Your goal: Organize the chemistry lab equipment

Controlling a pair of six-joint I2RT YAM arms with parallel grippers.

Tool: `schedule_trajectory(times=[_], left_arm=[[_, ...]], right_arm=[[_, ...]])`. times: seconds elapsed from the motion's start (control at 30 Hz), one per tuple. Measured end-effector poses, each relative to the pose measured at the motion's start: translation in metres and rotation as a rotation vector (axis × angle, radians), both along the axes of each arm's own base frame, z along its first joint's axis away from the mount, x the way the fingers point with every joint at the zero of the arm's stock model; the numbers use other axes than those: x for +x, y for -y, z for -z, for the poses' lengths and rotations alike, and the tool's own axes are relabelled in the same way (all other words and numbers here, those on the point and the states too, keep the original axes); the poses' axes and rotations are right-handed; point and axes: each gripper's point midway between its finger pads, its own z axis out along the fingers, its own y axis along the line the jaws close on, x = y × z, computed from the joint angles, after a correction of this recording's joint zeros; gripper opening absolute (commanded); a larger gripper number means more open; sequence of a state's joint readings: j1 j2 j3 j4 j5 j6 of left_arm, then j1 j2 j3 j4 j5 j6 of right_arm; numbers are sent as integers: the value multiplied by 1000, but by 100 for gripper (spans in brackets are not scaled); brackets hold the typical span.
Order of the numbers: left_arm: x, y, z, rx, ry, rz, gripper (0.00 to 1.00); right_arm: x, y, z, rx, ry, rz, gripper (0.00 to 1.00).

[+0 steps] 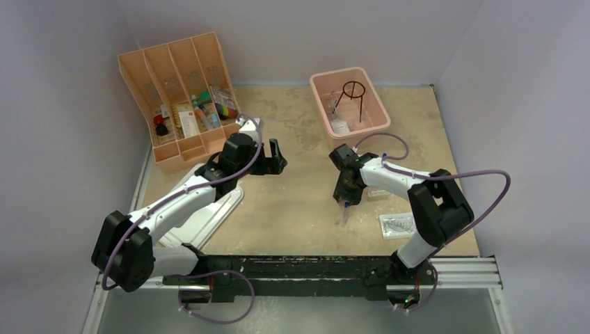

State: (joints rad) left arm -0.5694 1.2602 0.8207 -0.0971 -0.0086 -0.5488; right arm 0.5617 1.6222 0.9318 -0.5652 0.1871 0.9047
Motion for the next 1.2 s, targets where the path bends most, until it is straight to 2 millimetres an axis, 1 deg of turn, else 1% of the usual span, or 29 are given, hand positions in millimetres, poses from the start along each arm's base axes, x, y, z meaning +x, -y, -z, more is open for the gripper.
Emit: schedule_trajectory(times=[0.07,0.3,0.4,0.47,0.57,0.63,0.7,0.77,0.87,1.0,1.1,1.2], left_arm=[[0,0,2,3,-5,0,89],[0,1,9,5,-26,10,87],[-1,5,9,-6,-30,27,87],[-2,11,11,-21,-39,57,87],[-6,22,20,-42,-76,106,86],[-7,29,27,-61,-102,133,86],[-10,36,30,-80,-118,162,86],[-12,46,28,-110,-120,192,83],[-19,65,22,-155,-110,257,81],[-28,91,11,-236,-99,339,77],[-29,104,-6,-318,-74,375,74],[-31,116,-23,-390,-38,421,67]], right_arm=[[-1,1,0,-3,-4,-1,36],[-1,1,1,-6,-7,-8,13],[0,0,0,1,-2,-9,9],[2,-2,0,8,6,-8,8],[7,-5,-3,22,33,-8,8],[12,-6,-9,33,63,-8,8],[19,-9,-20,52,105,-8,8],[28,-15,-36,82,157,-7,8],[50,-27,-71,158,273,-2,8],[72,-42,-113,275,399,14,8],[81,-48,-134,361,453,34,8],[87,-53,-149,437,479,53,8]])
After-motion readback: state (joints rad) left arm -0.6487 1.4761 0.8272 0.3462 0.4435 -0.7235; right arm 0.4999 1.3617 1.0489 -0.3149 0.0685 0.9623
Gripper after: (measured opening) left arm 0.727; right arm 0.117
